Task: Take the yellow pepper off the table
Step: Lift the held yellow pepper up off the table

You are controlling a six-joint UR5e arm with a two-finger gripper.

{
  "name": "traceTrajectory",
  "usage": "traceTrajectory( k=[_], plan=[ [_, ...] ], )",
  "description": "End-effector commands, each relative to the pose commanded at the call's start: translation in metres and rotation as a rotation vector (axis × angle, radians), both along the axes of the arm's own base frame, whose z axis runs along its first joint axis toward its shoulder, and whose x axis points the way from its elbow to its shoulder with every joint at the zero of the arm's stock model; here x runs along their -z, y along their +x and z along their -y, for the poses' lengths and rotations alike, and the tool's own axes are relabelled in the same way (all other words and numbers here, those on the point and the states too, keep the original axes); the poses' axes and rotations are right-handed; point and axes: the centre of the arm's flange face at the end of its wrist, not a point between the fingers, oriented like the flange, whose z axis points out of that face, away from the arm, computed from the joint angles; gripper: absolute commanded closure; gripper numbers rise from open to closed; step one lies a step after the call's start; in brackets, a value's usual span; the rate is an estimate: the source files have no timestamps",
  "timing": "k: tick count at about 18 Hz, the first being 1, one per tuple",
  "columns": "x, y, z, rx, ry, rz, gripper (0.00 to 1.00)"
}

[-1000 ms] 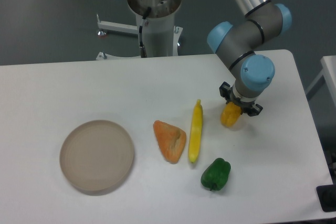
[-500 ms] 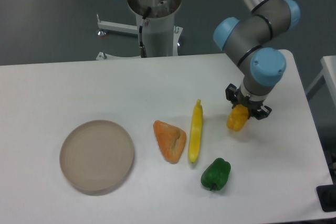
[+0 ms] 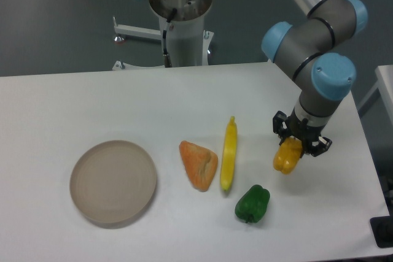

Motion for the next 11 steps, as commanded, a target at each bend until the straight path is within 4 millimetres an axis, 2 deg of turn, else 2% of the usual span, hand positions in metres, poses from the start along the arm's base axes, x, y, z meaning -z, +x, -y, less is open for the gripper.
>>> traceTrajectory(
  k=[11],
  plan=[
    [0.0029, -0.0004, -0.0018, 0.002, -0.001, 0.001, 0.52]
  ],
)
